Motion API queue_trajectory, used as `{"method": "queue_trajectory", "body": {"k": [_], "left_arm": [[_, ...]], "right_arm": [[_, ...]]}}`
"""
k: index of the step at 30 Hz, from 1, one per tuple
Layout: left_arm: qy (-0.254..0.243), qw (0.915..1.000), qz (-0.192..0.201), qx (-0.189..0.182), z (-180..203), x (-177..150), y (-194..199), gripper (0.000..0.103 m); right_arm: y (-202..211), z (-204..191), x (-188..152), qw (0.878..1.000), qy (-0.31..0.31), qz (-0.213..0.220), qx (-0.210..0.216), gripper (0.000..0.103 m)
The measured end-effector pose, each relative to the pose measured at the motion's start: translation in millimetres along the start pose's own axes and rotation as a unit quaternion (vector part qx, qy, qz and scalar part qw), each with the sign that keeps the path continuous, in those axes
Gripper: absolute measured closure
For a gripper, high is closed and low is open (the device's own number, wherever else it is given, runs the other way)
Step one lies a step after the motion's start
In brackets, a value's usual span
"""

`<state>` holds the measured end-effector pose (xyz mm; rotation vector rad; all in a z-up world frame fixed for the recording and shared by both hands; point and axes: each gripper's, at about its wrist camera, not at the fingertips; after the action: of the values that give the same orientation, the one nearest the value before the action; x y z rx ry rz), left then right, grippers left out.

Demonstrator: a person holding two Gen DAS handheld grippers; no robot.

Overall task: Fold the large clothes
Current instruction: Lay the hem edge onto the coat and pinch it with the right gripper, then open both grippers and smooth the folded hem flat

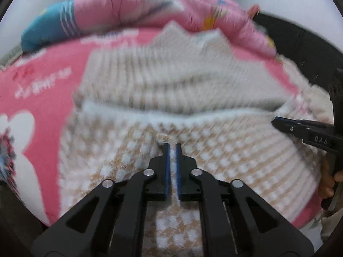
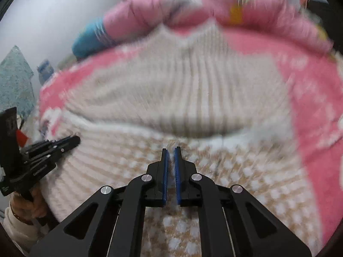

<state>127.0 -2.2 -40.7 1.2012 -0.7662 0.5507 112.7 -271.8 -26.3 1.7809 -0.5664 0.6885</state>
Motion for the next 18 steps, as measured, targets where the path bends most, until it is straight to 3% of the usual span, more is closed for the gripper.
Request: {"method": "queue_trajectory", "body": {"k": [3, 5, 8, 10, 11, 13, 16, 18], "left_arm": [[0.01, 0.9998, 0.011, -0.016, -5, -1, 8, 0.093], [0.044, 0.9982, 0.017, -0.037, -19, 4, 18, 0.09], [0.058, 0.9969, 0.049, -0.02, -38, 12, 33, 0.084], [0.057, 0.9976, 0.028, 0.027, -52, 11, 24, 0.084], [0.065, 0.9972, 0.011, 0.036, -60, 9, 16, 0.086], [0.096, 0.9952, 0.01, 0.017, -75, 6, 6, 0.089], [0.107, 0.9941, 0.019, 0.011, -81, 5, 7, 0.093], [0.111, 0.9935, 0.022, 0.01, -83, 3, 11, 0.094]], "right_arm": [[0, 18, -4, 0.999, -0.046, -0.003, 0.027, 0.091], [13, 26, -1, 0.998, -0.06, 0.0, 0.038, 0.086], [39, 32, 6, 0.998, -0.047, 0.038, -0.007, 0.079], [50, 41, 8, 0.997, -0.032, 0.055, -0.05, 0.078], [46, 48, 8, 0.996, -0.03, 0.048, -0.072, 0.078], [19, 68, 0, 0.993, -0.033, 0.004, -0.112, 0.078], [6, 81, -7, 0.994, -0.051, -0.002, -0.094, 0.079], [13, 78, -2, 0.993, -0.047, 0.001, -0.105, 0.079]]}}
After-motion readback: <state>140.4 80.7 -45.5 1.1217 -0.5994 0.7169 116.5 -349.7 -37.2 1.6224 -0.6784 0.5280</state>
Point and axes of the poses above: each gripper's, at about its wrist camera, not at the fingertips, and y roughly against the way its jaws point, z to its right, x to its top, and after that the axes turned 11 degrees about z, right-handed
